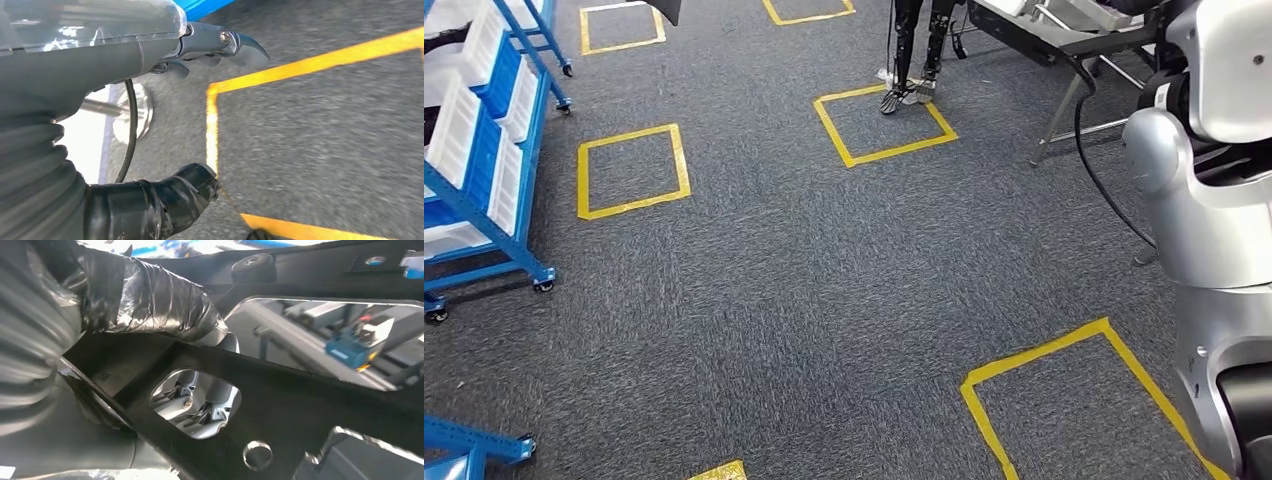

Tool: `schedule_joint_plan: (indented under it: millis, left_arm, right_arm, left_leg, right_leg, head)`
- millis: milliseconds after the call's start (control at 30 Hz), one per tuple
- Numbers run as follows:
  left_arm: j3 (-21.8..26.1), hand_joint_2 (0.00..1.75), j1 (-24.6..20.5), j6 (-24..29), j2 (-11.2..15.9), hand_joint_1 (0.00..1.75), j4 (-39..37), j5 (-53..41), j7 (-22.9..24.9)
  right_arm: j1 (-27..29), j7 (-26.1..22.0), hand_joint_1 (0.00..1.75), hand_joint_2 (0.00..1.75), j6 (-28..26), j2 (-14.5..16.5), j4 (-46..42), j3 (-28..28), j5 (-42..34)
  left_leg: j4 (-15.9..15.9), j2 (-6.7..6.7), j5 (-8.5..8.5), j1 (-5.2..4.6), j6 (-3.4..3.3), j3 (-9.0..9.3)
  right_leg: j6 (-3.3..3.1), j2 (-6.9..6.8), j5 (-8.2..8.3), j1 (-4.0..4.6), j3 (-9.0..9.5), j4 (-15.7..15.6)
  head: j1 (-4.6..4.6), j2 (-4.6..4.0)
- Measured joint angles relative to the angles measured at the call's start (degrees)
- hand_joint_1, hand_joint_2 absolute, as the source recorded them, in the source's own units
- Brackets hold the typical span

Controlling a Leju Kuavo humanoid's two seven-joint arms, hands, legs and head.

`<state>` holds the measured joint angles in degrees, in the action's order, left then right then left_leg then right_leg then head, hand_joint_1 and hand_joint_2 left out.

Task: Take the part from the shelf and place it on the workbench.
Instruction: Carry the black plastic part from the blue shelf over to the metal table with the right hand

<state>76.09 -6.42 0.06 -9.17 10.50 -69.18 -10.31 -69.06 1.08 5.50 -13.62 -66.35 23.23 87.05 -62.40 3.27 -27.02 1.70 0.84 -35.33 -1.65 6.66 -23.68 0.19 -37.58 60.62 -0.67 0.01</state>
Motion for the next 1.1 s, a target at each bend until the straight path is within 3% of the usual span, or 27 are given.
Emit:
schedule_joint_plan:
  millis: [67,100,133,200,233,267,333,367,433,467,533,567,633,700,767,833,867,933,1000,1067,1100]
  left_arm:
    - [0.0,1.75,-0.1,-0.1,0.0,0.0,0.0,-0.3,-0.1]
    - [-0.1,1.75,-0.3,-0.1,0.0,0.0,0.0,-0.4,-0.1]
    - [-0.1,1.75,-0.4,-0.1,0.0,0.0,0.0,-0.5,-0.1]
    - [-0.1,1.75,-0.5,-0.1,0.0,0.0,0.0,-0.7,-0.2]
    - [-0.1,1.75,-0.3,-0.1,0.0,0.0,0.0,-0.8,-0.2]
    - [-0.1,1.75,-0.2,-0.1,0.0,0.0,0.0,-0.9,-0.1]
    - [-0.1,1.75,-0.1,-0.1,0.0,0.0,0.0,-1.0,0.0]
    - [-0.1,1.75,-0.1,-0.1,0.0,0.0,0.0,-1.0,0.1]
    - [-0.1,1.75,-0.1,-0.2,0.0,0.0,0.0,-1.0,0.3]
    - [-0.1,1.75,-0.1,-0.2,0.0,0.0,0.0,-1.0,0.3]
    - [-0.1,1.75,-0.1,-0.2,0.0,0.0,0.0,-1.1,0.4]
    - [-0.1,1.75,-0.1,-0.2,0.0,0.0,0.0,-1.1,0.4]
    - [-0.1,1.75,-0.4,-0.2,0.0,0.0,0.0,-1.1,0.5]
    - [-0.1,1.75,-0.6,-0.3,-0.1,0.0,0.0,-1.1,0.5]
    - [-0.1,1.75,-0.5,-0.3,-0.2,0.0,0.0,-1.1,0.5]
    - [-0.1,1.75,-0.3,-0.3,-0.1,0.0,0.0,-1.1,0.5]
    - [-0.1,1.75,-0.2,-0.3,0.0,0.0,0.0,-1.1,0.5]
    - [-0.1,1.75,-0.2,-0.3,0.0,0.0,0.0,-1.1,0.5]
    - [-0.1,1.75,-0.1,-0.3,0.0,0.0,0.0,-1.1,0.5]
    - [-0.1,1.75,-0.1,-0.3,0.0,0.0,0.0,-0.9,0.5]
    - [-0.1,1.75,-0.2,-0.4,0.0,0.0,0.0,-0.8,0.5]
  right_arm:
    - [-0.7,0.3,1.75,1.75,0.7,-0.5,1.2,0.0,1.4]
    - [-1.3,0.5,1.75,1.75,1.1,-1.0,2.3,0.0,1.9]
    - [-2.2,0.9,1.75,1.75,1.3,-1.7,3.7,0.0,2.2]
    - [-4.5,1.7,1.75,1.75,1.6,-3.2,7.7,0.4,2.7]
    - [-5.6,2.2,1.75,1.75,1.6,-3.7,9.9,0.8,2.8]
    - [-6.6,2.8,1.75,1.75,1.7,-4.1,12.1,1.3,2.9]
    - [-7.9,4.1,1.75,1.75,2.0,-4.7,16.0,2.8,2.9]
    - [-8.4,4.6,1.75,1.75,2.2,-5.0,17.7,3.6,2.9]
    - [-9.6,5.3,1.75,1.75,2.7,-5.5,20.5,5.0,2.9]
    - [-10.2,5.5,1.75,1.75,2.8,-5.7,21.6,5.4,2.9]
    - [-11.2,5.7,1.75,1.75,2.9,-5.9,23.2,6.2,2.9]
    - [-11.6,5.8,1.75,1.75,2.9,-5.9,23.8,6.5,2.9]
    - [-12.4,6.0,1.75,1.75,2.8,-6.1,24.7,6.9,3.0]
    - [-13.2,6.0,1.75,1.75,2.8,-6.3,25.3,7.3,3.0]
    - [-13.6,6.0,1.75,1.75,2.8,-6.2,25.8,7.6,3.0]
    - [-13.6,6.0,1.75,1.75,2.8,-5.9,26.4,7.9,3.0]
    - [-13.5,6.0,1.75,1.75,2.8,-5.9,26.6,8.0,3.0]
    - [-13.6,6.0,1.75,1.75,2.8,-5.8,27.0,8.2,3.0]
    - [-13.8,6.1,1.75,1.75,3.0,-5.8,27.5,8.4,3.0]
    - [-14.1,6.5,1.75,1.75,3.3,-5.8,28.0,8.6,3.0]
    - [-14.2,6.8,1.75,1.75,3.5,-5.8,28.2,8.7,3.0]
  left_leg:
    - [1.5,0.88,-0.28,-0.15,-0.39,0.74]
    - [1.7,0.24,-0.24,-0.19,-0.79,0.9]
    - [1.9,-0.44,-0.11,-0.23,-1.19,1.09]
    - [2.4,-1.75,0.14,-0.18,-1.93,1.4]
    - [2.5,-2.41,0.13,-0.3,-2.17,1.49]
    - [2.5,-3.13,0.03,-0.44,-2.36,1.54]
    - [2.5,-4.73,-0.27,-0.63,-2.52,1.72]
    - [2.5,-5.52,-0.49,-0.69,-2.54,1.92]
    - [2.5,-6.91,-1.07,-0.77,-2.37,2.62]
    - [2.6,-7.55,-1.38,-0.86,-2.18,3.0]
    - [2.8,-8.85,-1.88,-1.06,-1.7,3.56]
    - [3.0,-9.54,-2.04,-1.15,-1.46,3.77]
    - [3.1,-10.46,-2.58,-1.15,-0.98,4.33]
    - [1.1,-8.09,-4.04,-1.01,-0.65,3.89]
    - [-5.3,-4.64,-6.77,-0.85,-0.5,0.68]
    - [-11.9,-3.66,-8.46,-0.78,-0.27,-3.58]
    - [-12.9,-3.57,-7.8,-0.75,-0.17,-4.8]
    - [-8.6,-2.97,-3.3,-0.55,0.02,-4.24]
    - [-2.0,0.1,0.33,-0.09,0.09,-2.0]
    - [0.8,2.22,0.57,-0.02,-0.21,-0.85]
    - [1.4,1.89,0.41,-0.2,-0.53,-0.55]
  right_leg:
    - [0.83,1.46,-0.02,-0.24,-0.59,0.3]
    - [1.23,2.11,0.11,-0.43,-0.74,0.2]
    - [1.55,1.58,0.08,-0.47,-0.81,0.3]
    - [2.05,-2.01,-1.27,-0.29,-2.06,2.8]
    - [2.25,-4.28,-2.69,-0.26,-3.51,5.6]
    - [2.48,-5.65,-4.3,-0.33,-5.45,9.2]
    - [2.69,-6.33,-5.86,-0.59,-8.62,14.7]
    - [2.66,-6.42,-5.16,-0.64,-8.87,14.9]
    - [2.25,-7.53,-1.32,-0.42,-5.89,8.8]
    - [1.85,-9.14,0.15,0.14,-3.85,4.9]
    - [0.92,-11.4,1.37,1.31,-1.41,-0.1]
    - [0.54,-11.53,1.09,1.77,-1.28,-0.5]
    - [0.02,-9.87,1.13,1.67,-0.92,-1.1]
    - [-0.62,-8.43,1.09,1.18,-0.04,-1.9]
    - [-1.26,-7.07,0.93,0.92,0.51,-2.1]
    - [-1.53,-5.21,0.69,0.9,0.6,-1.9]
    - [-1.49,-4.16,0.54,0.85,0.64,-1.7]
    - [-1.12,-2.2,0.08,0.65,0.75,-1.1]
    - [-0.51,-0.48,-0.51,0.39,0.32,-0.1]
    - [0.31,1.2,-0.61,-0.07,-0.55,0.4]
    - [0.79,2.05,-0.47,-0.31,-0.82,0.4]
  head:
    - [-0.02,0.0]
    - [-0.03,0.0]
    - [-0.03,-0.01]
    - [0.09,-0.01]
    - [0.15,-0.01]
    - [0.2,-0.01]
    - [0.19,-0.01]
    - [0.19,-0.01]
    - [0.19,-0.01]
    - [0.19,-0.01]
    - [0.2,-0.01]
    - [0.2,-0.01]
    - [0.2,-0.01]
    - [0.21,-0.01]
    - [0.17,-0.01]
    - [0.15,-0.01]
    - [0.15,-0.01]
    - [0.15,-0.01]
    - [0.16,-0.01]
    - [0.15,0.0]
    - [0.11,0.0]
